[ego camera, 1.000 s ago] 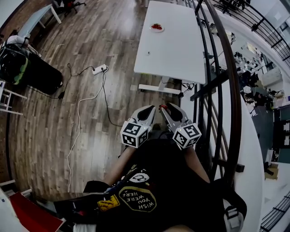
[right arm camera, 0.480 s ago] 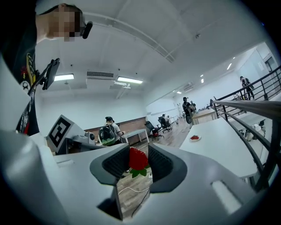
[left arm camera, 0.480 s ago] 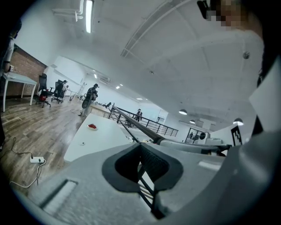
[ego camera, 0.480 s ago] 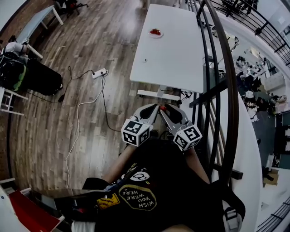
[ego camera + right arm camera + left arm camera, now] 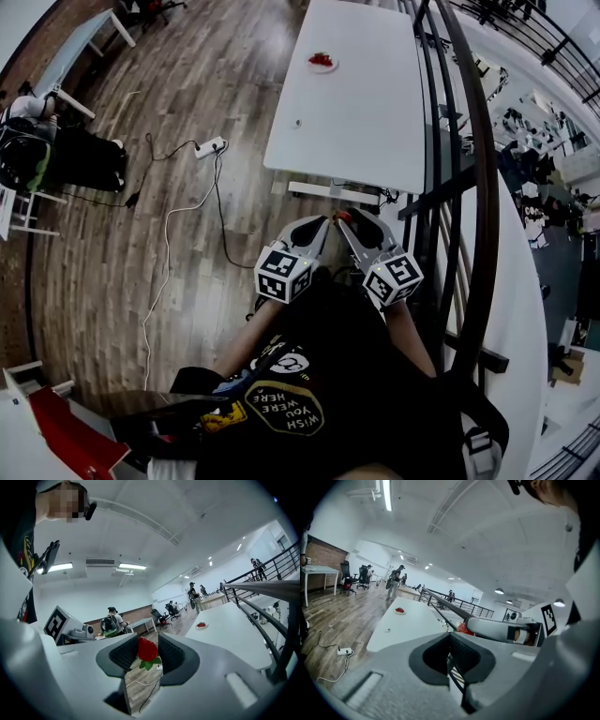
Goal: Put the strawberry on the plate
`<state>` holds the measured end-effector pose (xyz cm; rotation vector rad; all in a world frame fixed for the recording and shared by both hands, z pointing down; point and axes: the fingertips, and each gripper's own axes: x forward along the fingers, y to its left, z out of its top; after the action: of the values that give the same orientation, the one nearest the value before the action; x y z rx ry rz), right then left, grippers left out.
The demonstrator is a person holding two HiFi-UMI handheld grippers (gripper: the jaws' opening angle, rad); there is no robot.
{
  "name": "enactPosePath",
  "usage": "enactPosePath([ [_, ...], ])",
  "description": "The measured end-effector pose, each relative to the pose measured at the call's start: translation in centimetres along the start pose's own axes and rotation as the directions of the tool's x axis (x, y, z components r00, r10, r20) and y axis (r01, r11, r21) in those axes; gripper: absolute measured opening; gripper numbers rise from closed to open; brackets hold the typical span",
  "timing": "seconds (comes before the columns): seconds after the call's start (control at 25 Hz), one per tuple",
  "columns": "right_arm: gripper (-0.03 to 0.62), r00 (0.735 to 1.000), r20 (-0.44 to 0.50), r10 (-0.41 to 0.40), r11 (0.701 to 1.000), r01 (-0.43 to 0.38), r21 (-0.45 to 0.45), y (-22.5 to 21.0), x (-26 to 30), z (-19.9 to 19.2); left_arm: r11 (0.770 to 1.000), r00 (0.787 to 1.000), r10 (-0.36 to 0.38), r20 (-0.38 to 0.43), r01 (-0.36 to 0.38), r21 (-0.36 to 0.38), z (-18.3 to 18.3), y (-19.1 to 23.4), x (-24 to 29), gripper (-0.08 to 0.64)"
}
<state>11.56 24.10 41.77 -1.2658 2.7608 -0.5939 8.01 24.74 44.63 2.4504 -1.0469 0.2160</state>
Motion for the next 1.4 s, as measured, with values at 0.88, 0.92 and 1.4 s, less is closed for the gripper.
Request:
enactPosePath([
  [0.88,0.134,0.998,-0.012,-0.057,0.998,0.056,-0.021,-1.9,11.8,2.4,0.999,0.999,-0.05,0.005,0.05,0.007,4.6,10.5,2.9,0.003],
  [0.92,0.135,0.998,-0.013,-0.063,0.998,0.063,-0.018,-1.8,12.3,2.2,0.999,0.999,-0.054,-0.004,0.053,-0.008,4.3,11.1,3.0,0.003],
  [1.4,0.133,0.996,-0.063,-0.069,0.998,0.068,-0.018,-4.2,16.7,2.3,0.998,0.999,-0.054,-0.001,0.054,-0.04,5.8,14.6,5.5,0.003],
])
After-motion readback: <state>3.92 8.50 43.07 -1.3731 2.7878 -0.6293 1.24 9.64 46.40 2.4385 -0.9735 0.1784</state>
